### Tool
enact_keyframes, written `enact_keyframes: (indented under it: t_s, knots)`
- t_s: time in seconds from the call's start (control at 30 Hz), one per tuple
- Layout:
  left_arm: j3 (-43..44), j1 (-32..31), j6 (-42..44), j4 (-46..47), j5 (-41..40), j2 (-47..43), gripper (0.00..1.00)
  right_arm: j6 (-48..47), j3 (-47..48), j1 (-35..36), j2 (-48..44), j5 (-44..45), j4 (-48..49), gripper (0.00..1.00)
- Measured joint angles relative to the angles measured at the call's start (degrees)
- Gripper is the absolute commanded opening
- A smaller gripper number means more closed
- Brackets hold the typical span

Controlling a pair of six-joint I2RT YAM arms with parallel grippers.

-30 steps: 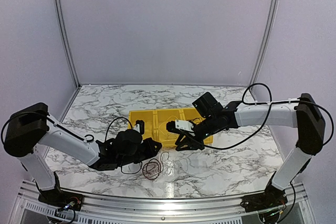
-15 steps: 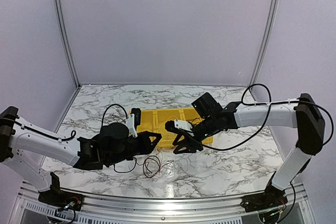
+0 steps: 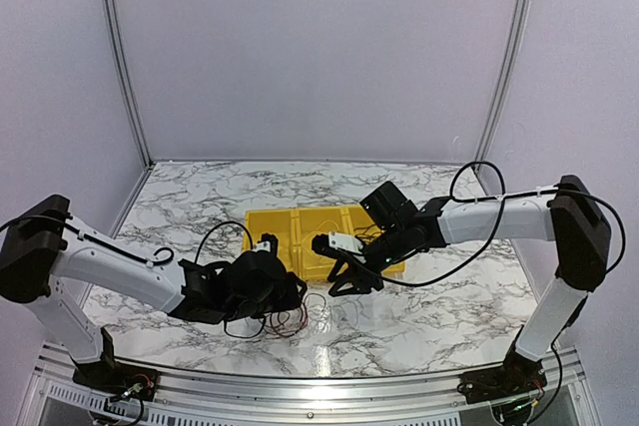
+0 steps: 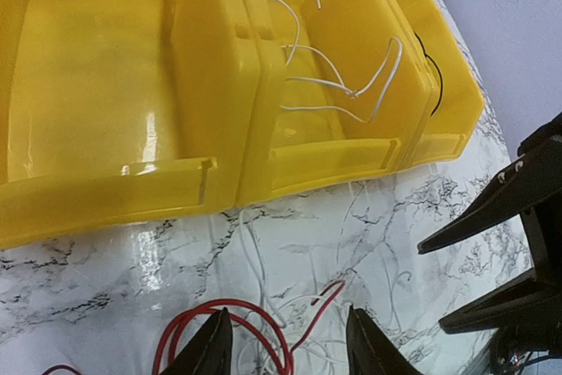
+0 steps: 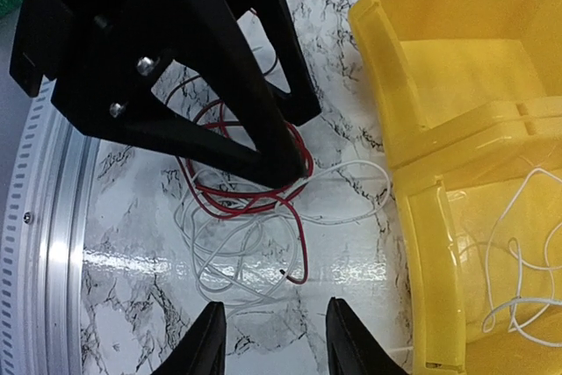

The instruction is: Untangle the cables

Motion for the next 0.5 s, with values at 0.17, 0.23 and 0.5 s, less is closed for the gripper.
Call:
enact_keyframes:
  t_s: [0.17,0.23,0.5]
  knots:
    - [3.65,0.74,-1.36,-0.85,0.9,1.9,0.39,-0.07,0.0,0.0,0.0,0.0,-0.26,0.39]
    - [3.65,1.7,-2.67,-0.92,1.77,2.45,0.35,-0.24,0.0,0.0,0.0,0.0,-0.28,0.39]
    - [3.87,4.09,-5.46,-0.96,5.2,7.3,0.22,-0.66,0.0,0.0,0.0,0.0,-0.31,0.37]
